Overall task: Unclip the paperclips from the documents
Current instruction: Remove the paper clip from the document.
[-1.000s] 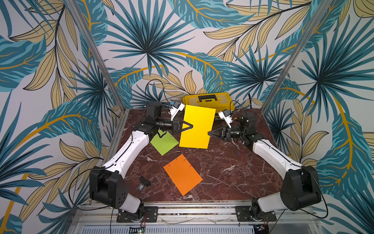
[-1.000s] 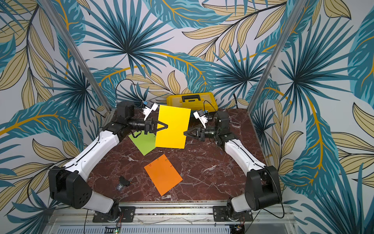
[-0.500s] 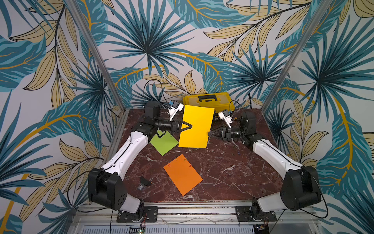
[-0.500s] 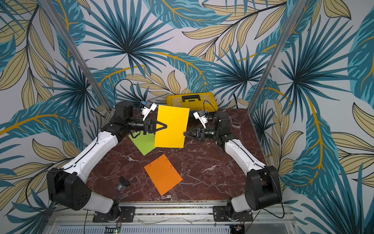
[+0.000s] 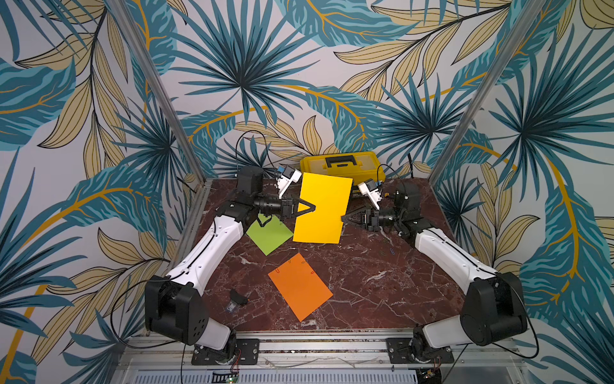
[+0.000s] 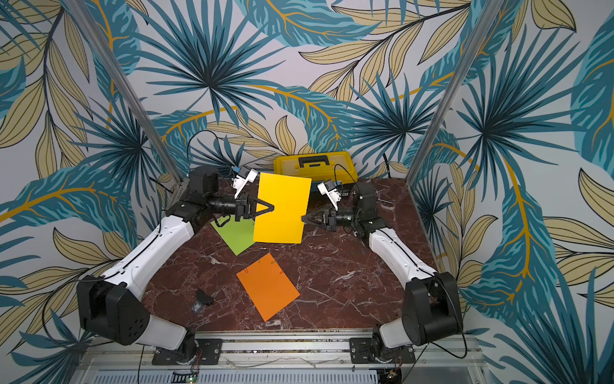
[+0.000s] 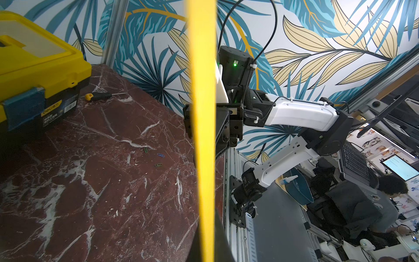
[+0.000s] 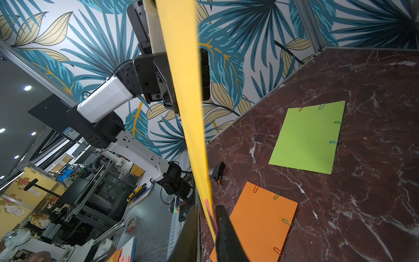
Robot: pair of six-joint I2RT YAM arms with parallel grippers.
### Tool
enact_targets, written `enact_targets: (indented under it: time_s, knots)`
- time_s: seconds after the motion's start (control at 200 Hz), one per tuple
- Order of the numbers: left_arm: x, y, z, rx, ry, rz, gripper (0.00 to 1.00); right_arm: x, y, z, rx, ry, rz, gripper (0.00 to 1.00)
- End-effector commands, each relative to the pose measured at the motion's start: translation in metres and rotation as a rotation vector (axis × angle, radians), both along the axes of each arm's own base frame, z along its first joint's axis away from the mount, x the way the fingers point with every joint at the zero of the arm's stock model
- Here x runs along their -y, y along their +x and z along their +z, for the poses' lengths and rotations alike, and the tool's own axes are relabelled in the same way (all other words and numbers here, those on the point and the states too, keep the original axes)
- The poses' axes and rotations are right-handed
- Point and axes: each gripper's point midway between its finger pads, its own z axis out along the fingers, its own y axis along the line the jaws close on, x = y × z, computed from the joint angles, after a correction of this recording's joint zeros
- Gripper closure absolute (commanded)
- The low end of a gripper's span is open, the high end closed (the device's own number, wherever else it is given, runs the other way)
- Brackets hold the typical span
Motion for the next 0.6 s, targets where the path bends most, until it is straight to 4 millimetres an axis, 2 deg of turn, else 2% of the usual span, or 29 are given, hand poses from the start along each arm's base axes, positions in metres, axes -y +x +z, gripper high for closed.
enact_targets:
  time_s: [0.0,0.175,0.401,0.596]
  knots:
    - [-0.0029,-0.0044,0.0015,0.029,-0.009,-0.009,1.00,0.0000,0.0003,0.0118,0.032,0.006,-0.007,0.81]
    - [-0.0031,-0.0051,0.0009,0.031,-0.008,-0.006,1.00,0.0001,0.0010,0.0128,0.033,0.006,-0.010,0.81]
    - [-0.0037,-0.0037,0.0010,0.037,-0.004,0.003,1.00,-0.0002,-0.0004,0.0111,0.026,0.004,-0.005,0.89]
    - [-0.0052,-0.0024,0.0027,0.044,-0.003,0.013,1.00,0.0006,-0.0020,0.0069,0.023,-0.009,-0.009,0.90]
